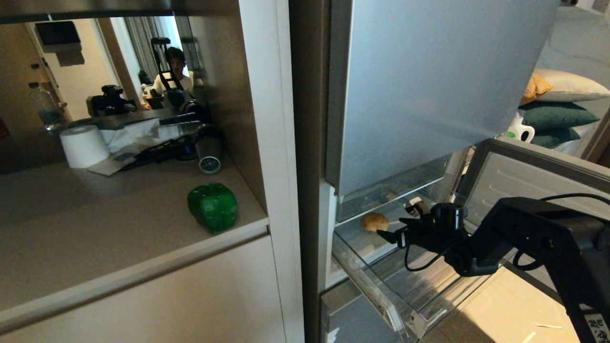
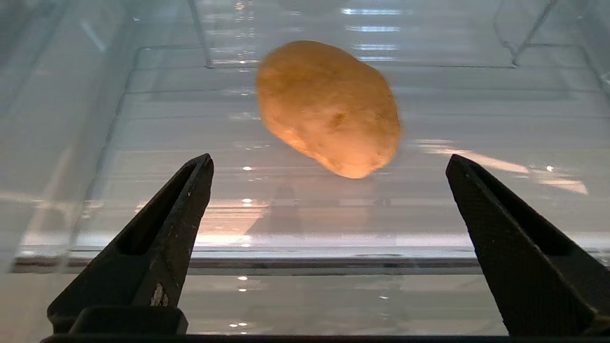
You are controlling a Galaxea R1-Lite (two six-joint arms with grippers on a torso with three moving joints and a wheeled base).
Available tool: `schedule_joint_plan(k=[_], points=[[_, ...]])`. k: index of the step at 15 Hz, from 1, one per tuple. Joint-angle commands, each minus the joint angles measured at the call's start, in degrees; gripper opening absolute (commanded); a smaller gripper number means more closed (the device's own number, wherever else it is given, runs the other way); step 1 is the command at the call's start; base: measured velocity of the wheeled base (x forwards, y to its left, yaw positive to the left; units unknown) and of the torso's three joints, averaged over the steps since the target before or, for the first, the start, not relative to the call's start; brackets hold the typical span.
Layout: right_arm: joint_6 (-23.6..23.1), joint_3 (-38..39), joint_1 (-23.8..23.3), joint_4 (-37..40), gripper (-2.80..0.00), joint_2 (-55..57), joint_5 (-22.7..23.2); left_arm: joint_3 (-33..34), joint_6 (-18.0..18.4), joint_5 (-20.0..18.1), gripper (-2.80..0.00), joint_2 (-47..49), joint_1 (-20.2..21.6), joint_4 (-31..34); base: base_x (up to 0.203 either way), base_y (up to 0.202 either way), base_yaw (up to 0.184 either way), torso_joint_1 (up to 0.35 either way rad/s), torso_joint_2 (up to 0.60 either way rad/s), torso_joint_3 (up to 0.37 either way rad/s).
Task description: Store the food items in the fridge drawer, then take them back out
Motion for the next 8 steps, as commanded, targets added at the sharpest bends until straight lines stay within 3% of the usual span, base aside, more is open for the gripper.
schedule_joint_plan(k=[1, 8], points=[[-0.07, 0.92, 0.04, -0.29, 0.00, -1.30, 0.14, -0.01, -0.02, 0.02, -2.80, -0.01, 0.00, 0.04, 0.000, 0.000, 0.000, 0.000, 0.00, 0.000], [-0.21, 1.84, -1.43, -0.41, 0.00, -1.40, 0.05, -0.01, -0.02, 0.02, -2.80, -0.01, 0.00, 0.04, 0.000, 0.000, 0.000, 0.000, 0.00, 0.000]])
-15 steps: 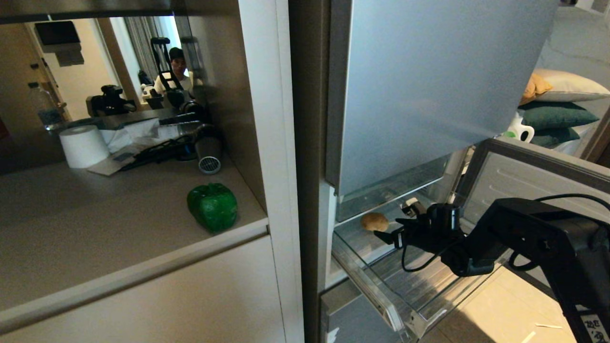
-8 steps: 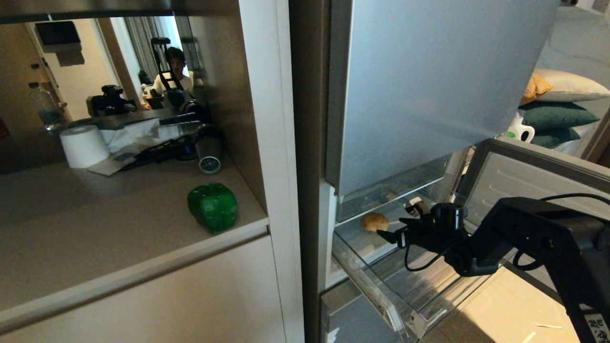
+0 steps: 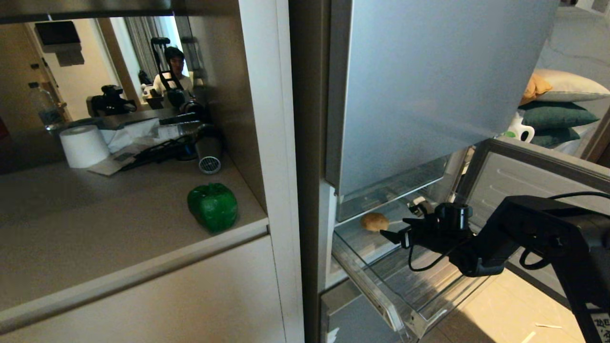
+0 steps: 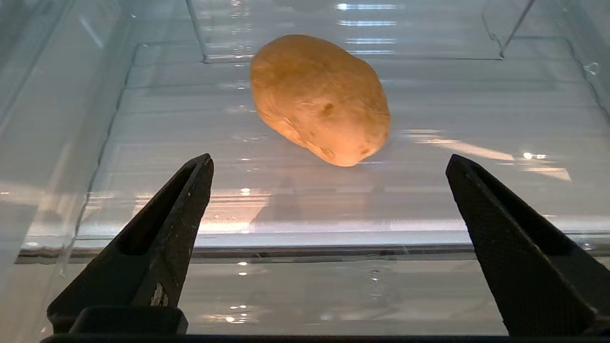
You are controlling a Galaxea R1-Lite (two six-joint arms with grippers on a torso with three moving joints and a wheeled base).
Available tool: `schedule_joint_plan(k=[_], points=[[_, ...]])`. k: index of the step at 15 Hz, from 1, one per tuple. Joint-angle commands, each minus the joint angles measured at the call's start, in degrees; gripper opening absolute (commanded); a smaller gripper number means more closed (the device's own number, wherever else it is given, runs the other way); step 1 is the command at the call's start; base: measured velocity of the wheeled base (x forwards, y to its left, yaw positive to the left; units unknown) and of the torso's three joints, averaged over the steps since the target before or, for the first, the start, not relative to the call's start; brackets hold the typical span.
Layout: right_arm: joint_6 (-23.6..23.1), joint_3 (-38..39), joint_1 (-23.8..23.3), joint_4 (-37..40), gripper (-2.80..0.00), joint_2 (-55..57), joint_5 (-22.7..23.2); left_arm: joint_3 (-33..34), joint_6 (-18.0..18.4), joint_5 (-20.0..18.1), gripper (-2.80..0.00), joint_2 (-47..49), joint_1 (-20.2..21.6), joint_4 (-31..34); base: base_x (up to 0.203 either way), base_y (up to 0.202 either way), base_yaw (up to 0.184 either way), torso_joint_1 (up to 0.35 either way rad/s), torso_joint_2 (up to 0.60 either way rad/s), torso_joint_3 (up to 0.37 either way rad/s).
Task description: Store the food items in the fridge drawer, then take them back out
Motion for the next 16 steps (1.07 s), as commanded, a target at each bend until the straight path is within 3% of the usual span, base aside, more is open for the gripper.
schedule_joint_plan(k=[1, 9, 16], points=[[-0.20, -0.14, -0.63, -0.47, 0.00, 0.20, 0.30, -0.01, -0.02, 0.02, -2.80, -0.01, 0.00, 0.02, 0.000, 0.000, 0.000, 0.000, 0.00, 0.000], [-0.24, -1.48, -3.02, -2.24, 0.00, 1.42, 2.25, -0.01, 0.07, 0.02, -2.80, 0.08, 0.00, 0.02, 0.000, 0.000, 0.000, 0.000, 0.00, 0.000], [-0.19, -9.57, -2.40, -0.27, 0.00, 6.07, 3.85, -0.01, 0.07, 0.02, -2.80, -0.01, 0.00, 0.02, 0.000, 0.000, 0.000, 0.000, 0.00, 0.000]])
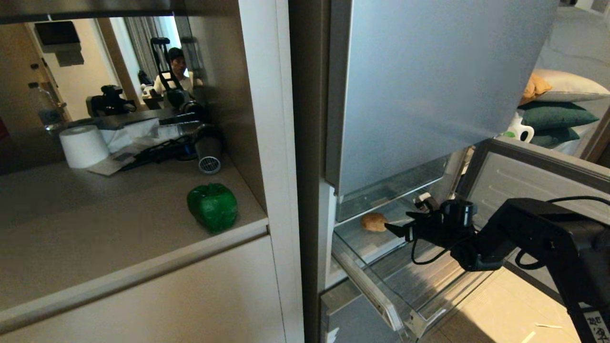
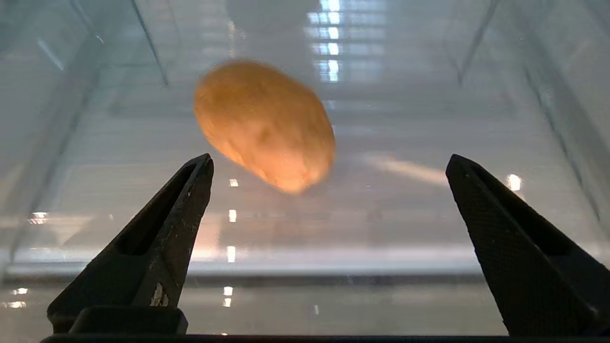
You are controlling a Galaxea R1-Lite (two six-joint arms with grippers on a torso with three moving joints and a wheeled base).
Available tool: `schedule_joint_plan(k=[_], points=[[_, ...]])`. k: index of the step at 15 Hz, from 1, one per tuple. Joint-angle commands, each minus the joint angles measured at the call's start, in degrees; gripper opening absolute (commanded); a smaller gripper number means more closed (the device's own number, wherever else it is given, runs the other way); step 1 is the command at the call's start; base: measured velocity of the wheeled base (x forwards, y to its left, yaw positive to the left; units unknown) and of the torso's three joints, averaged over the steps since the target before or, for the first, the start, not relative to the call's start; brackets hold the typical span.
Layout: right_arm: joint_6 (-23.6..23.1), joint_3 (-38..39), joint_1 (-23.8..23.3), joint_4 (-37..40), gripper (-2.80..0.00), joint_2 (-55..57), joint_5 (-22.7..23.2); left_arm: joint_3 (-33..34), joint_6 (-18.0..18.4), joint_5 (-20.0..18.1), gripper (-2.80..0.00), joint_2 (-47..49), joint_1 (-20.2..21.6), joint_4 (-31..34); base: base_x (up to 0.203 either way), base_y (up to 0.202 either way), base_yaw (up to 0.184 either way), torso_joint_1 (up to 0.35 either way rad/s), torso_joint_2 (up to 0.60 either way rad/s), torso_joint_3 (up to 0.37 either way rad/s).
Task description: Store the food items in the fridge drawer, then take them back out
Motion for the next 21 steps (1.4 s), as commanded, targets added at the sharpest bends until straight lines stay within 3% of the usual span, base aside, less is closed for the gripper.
schedule_joint_plan(k=[1, 5, 12, 21], points=[[0.03, -2.56, 0.04, -0.10, 0.00, 2.09, 0.33, -0.01, -0.01, 0.03, -2.80, -0.01, 0.00, 0.02, 0.000, 0.000, 0.000, 0.000, 0.00, 0.000], [0.21, -4.55, 1.10, 2.54, 0.00, 2.40, 1.34, -0.01, -0.01, 0.03, -2.80, -0.01, 0.00, 0.02, 0.000, 0.000, 0.000, 0.000, 0.00, 0.000], [0.87, -0.85, 2.50, 2.10, 0.00, 1.09, 4.51, -0.01, -0.01, 0.03, -2.80, -0.01, 0.00, 0.02, 0.000, 0.000, 0.000, 0.000, 0.00, 0.000], [0.17, 17.12, 1.99, 2.39, 0.00, -10.42, 5.87, -0.01, -0.01, 0.03, -2.80, -0.01, 0.00, 0.02, 0.000, 0.000, 0.000, 0.000, 0.00, 0.000]])
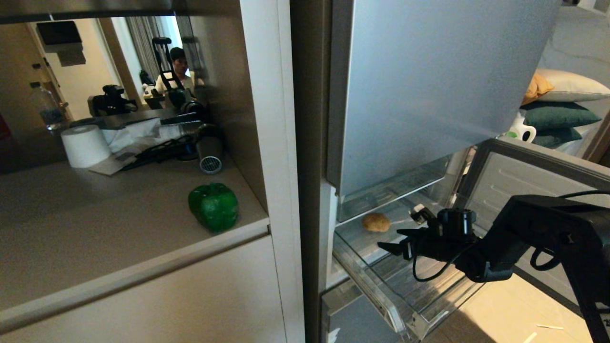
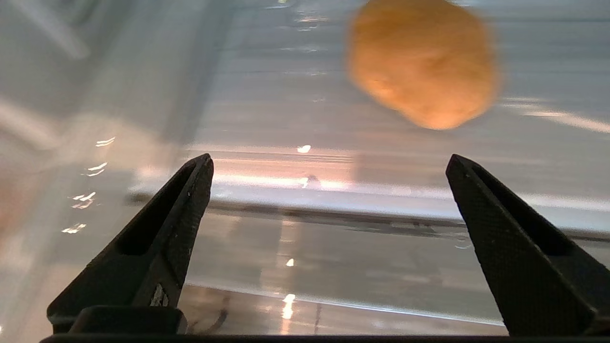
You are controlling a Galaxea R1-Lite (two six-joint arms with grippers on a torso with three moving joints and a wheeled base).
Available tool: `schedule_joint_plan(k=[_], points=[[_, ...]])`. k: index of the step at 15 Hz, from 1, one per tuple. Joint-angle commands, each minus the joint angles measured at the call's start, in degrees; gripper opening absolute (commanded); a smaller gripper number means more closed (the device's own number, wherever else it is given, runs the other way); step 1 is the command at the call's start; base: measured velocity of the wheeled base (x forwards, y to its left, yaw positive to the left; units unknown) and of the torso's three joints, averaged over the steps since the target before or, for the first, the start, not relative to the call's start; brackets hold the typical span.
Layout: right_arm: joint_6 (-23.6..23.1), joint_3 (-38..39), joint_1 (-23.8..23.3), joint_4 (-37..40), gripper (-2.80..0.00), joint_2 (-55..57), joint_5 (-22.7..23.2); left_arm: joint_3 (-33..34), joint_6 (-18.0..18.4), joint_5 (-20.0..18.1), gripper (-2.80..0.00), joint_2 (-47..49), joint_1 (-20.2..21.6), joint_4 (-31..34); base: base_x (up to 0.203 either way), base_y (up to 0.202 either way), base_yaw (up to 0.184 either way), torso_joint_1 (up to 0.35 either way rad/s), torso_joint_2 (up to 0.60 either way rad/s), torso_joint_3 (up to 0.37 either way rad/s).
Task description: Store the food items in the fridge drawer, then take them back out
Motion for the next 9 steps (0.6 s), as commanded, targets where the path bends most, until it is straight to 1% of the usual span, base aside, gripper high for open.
schedule_joint_plan(k=[1, 3, 6, 9], points=[[-0.44, 2.40, -0.14, -0.41, 0.00, -2.83, 0.38, -0.03, -0.01, 0.02, -2.80, -0.01, -0.02, 0.02, 0.000, 0.000, 0.000, 0.000, 0.00, 0.000], [-1.13, 1.00, -0.14, -0.54, 0.00, -1.63, 0.29, -0.03, -0.01, 0.02, -2.80, -0.01, -0.02, 0.02, 0.000, 0.000, 0.000, 0.000, 0.00, 0.000], [-1.19, -5.56, -0.28, -0.55, 0.00, 2.10, -0.17, -0.03, -0.01, 0.02, -2.80, -0.01, -0.02, 0.02, 0.000, 0.000, 0.000, 0.000, 0.00, 0.000], [-1.19, -11.13, -0.32, 0.27, 0.00, 5.04, -2.31, -0.03, -0.01, 0.02, -2.80, -0.01, -0.02, 0.02, 0.000, 0.000, 0.000, 0.000, 0.00, 0.000]])
